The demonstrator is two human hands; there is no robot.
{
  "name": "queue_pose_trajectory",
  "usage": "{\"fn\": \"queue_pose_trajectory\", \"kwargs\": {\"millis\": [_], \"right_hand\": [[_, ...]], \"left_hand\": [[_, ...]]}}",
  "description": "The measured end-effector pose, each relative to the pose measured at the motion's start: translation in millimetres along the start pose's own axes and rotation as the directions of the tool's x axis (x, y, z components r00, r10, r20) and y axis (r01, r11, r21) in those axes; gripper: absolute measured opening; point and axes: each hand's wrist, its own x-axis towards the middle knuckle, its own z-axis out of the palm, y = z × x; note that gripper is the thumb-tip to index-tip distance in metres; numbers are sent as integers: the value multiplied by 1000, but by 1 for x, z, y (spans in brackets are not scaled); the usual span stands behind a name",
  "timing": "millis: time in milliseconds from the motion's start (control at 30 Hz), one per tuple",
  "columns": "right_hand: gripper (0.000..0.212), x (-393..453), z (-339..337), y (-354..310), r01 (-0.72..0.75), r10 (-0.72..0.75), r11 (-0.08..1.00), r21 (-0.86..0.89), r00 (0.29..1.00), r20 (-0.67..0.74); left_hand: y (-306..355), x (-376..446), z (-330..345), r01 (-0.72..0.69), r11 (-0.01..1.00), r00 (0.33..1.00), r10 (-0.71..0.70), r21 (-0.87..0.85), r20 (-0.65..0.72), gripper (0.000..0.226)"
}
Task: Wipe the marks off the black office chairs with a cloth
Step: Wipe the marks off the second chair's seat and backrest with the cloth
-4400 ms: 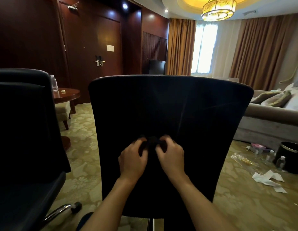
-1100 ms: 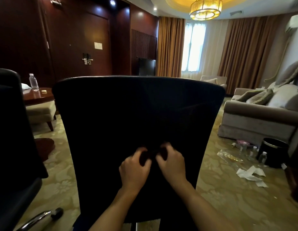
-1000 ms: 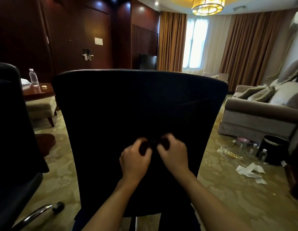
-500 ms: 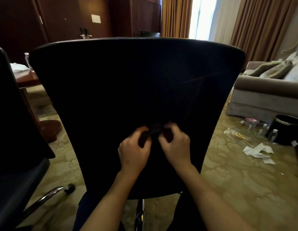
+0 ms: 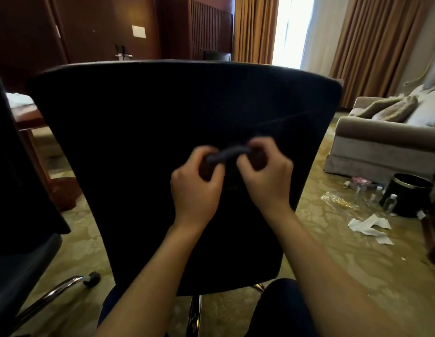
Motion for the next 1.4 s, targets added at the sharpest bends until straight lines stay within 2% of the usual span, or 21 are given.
{"fn": "queue_pose_trajectory", "kwargs": {"millis": [67, 133, 200, 300, 400, 467, 533, 633, 800, 900, 967, 1033, 1100, 1167, 1267, 1333, 1400], "right_hand": [[20, 28, -8, -10, 58, -58, 998, -12, 998, -21], [21, 29, -6, -3, 76, -77, 996, -42, 997, -21], [23, 3, 1, 19, 65, -64, 992, -112, 998, 17], [33, -44, 8, 56, 59, -22, 970, -236, 988, 154], [37, -49, 4, 64, 82, -18, 958, -276, 974, 226], [32, -26, -5, 48, 129, -90, 965, -230, 981, 169], [28, 8, -19, 24, 157, -152, 981, -111, 987, 54], [25, 58, -40, -13, 187, -188, 982, -15, 976, -106], [24, 89, -50, -20, 174, -178, 984, -47, 974, -137], [30, 51, -29, 13, 121, -128, 989, -90, 989, -77], [31, 7, -15, 43, 27, -25, 987, -160, 1000, 19], [31, -29, -8, 64, -77, 112, 970, -231, 983, 142], [36, -45, -8, 70, -124, 181, 958, -259, 962, 205], [41, -36, -14, 62, -100, 144, 962, -255, 976, 162], [31, 3, -31, 31, -12, 10, 996, -89, 1000, -26], [24, 39, -47, 8, 87, -85, 996, 7, 983, -165], [20, 72, -62, -9, 140, -132, 990, 19, 966, -224]], "left_hand": [[22, 22, 2, -84, 996, 996, 85, 37, -13, 22], [21, 21, 10, -92, 994, 995, 94, 60, -26, 24], [-3, 1, 18, -35, 992, 999, 37, 119, -10, 26], [-41, -42, 25, 57, 973, 994, -77, 222, 79, 27], [-42, -51, 26, 89, 966, 986, -120, 245, 114, 25], [-21, -34, 24, 42, 982, 996, -55, 185, 65, 23], [14, -10, 21, -41, 997, 999, 43, 65, -30, 24], [67, 29, 17, -188, 980, 974, 178, -61, -143, 25], [91, 55, 19, -237, 971, 964, 236, 5, -126, 24], [58, 31, 30, -128, 988, 987, 136, 91, -83, 23], [27, 0, 40, -24, 980, 1000, 21, 199, 15, 23], [5, -30, 46, 72, 947, 984, -118, 314, 130, 26], [-5, -46, 46, 97, 919, 970, -173, 383, 170, 28], [2, -41, 43, 65, 929, 980, -128, 364, 153, 26], [39, -13, 36, -40, 985, 999, 35, 166, 32, 22], [73, 12, 32, -160, 987, 985, 161, 26, -59, 25], [103, 36, 30, -242, 970, 967, 239, -21, -91, 28]]}}
